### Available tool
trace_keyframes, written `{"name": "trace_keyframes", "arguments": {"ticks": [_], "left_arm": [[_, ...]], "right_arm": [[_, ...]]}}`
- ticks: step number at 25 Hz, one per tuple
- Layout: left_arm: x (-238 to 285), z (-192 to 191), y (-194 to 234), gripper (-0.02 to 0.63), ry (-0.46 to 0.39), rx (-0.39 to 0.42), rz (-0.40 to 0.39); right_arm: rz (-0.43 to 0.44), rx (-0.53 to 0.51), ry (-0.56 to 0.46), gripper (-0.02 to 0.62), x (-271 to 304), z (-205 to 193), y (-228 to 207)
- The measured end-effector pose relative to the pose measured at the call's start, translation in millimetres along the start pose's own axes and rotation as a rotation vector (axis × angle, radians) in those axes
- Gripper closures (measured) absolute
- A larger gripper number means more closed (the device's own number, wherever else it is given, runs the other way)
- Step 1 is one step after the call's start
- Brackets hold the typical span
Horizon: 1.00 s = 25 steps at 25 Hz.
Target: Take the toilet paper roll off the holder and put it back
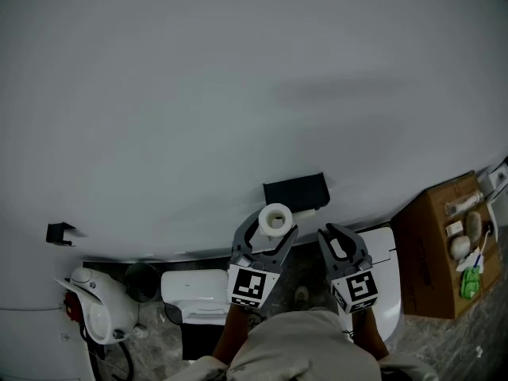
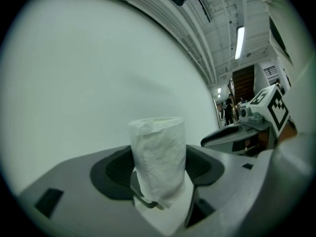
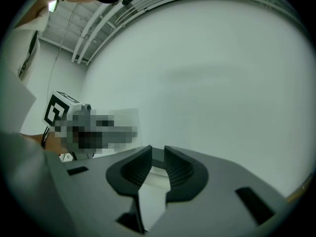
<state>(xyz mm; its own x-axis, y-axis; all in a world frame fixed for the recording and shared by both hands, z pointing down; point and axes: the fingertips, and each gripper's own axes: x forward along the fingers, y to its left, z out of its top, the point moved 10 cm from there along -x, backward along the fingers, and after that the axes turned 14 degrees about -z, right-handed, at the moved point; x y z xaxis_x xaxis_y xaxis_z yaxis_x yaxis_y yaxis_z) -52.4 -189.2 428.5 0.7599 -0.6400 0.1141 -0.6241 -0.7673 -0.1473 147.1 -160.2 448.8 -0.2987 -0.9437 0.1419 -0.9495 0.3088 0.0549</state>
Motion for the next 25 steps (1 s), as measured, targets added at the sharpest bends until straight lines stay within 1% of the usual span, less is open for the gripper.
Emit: {"name": "trace_keyframes", "arguments": {"ticks": [6, 12, 21, 25], "left_arm": [[30.1, -1.5, 13.3, 0.291, 0.007, -0.013, 0.007], [54.8, -5.1, 21.6, 0.291, 0.022, -0.027, 0.010], [78.5, -16.1, 31.0, 0.291, 0.066, -0.051, 0.026], [83.3, -17.9, 32.5, 0.291, 0.086, -0.037, 0.035]], "right_arm": [[0.019, 0.004, 0.011, 0.522, 23.1, 0.2, -18.2], [0.049, 0.007, 0.026, 0.522, 38.2, 0.5, -26.8], [0.072, 0.018, 0.046, 0.522, 50.4, -5.5, -34.7], [0.073, 0.023, 0.052, 0.522, 51.6, -7.5, -36.2]]}}
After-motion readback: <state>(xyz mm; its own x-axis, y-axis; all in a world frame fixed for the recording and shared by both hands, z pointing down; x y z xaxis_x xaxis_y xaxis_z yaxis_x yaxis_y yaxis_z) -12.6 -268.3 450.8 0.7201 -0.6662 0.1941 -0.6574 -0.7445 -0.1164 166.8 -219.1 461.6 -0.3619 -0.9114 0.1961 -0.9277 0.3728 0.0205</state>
